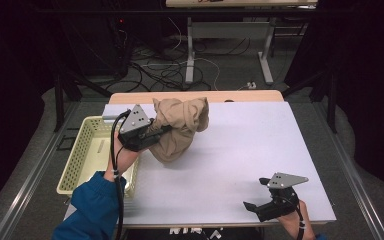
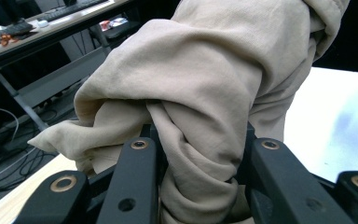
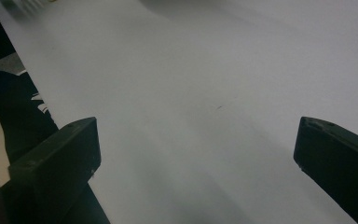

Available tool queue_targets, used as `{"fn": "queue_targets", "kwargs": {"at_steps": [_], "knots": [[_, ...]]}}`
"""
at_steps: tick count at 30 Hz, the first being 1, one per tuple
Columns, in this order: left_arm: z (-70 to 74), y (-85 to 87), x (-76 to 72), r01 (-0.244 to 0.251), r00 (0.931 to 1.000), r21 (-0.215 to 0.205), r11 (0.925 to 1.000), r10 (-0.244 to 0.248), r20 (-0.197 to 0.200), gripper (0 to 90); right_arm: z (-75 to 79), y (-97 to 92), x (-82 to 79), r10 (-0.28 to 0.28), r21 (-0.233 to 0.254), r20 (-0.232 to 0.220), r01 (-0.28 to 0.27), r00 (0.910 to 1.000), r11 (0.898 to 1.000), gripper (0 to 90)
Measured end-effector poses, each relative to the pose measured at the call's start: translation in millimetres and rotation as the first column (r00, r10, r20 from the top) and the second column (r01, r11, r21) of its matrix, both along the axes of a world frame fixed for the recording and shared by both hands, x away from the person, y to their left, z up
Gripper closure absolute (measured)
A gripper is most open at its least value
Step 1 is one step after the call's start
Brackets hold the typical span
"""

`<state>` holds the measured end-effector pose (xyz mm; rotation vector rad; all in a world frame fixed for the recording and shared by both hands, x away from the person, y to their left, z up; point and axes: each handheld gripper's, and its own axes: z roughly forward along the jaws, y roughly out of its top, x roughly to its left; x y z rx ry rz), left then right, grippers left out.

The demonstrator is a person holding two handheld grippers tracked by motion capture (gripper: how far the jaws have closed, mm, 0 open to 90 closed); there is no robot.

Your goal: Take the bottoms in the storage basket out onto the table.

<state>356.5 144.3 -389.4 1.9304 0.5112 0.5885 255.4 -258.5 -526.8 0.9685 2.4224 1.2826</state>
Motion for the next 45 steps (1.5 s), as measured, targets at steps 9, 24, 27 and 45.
{"fn": "queue_targets", "kwargs": {"at_steps": [9,24,27,45], "knots": [[-9.3,-14.1,3.2,0.008,0.9999,-0.014,0.9999,-0.008,-0.015,71.6,-0.9,0.6,0.5,-0.003,0.000,0.004,0.003,1.0000,1.000,0.3],[-22.1,-29.3,6.3,0.009,0.9995,-0.023,0.9997,-0.010,-0.031,71.5,-1.0,0.4,0.9,-0.001,-0.003,0.000,0.001,1.0000,1.000,0.3],[-25.0,-30.5,7.3,0.005,0.9995,-0.022,0.9997,-0.006,-0.032,71.5,-0.6,0.3,0.3,-0.005,0.003,0.004,0.005,1.0000,1.000,0.3],[-41.5,-40.8,10.2,-0.001,0.9986,-0.011,0.9999,0.001,-0.052,71.5,-1.5,0.6,1.0,-0.005,0.008,0.011,0.005,0.9999,1.000,0.3]]}}
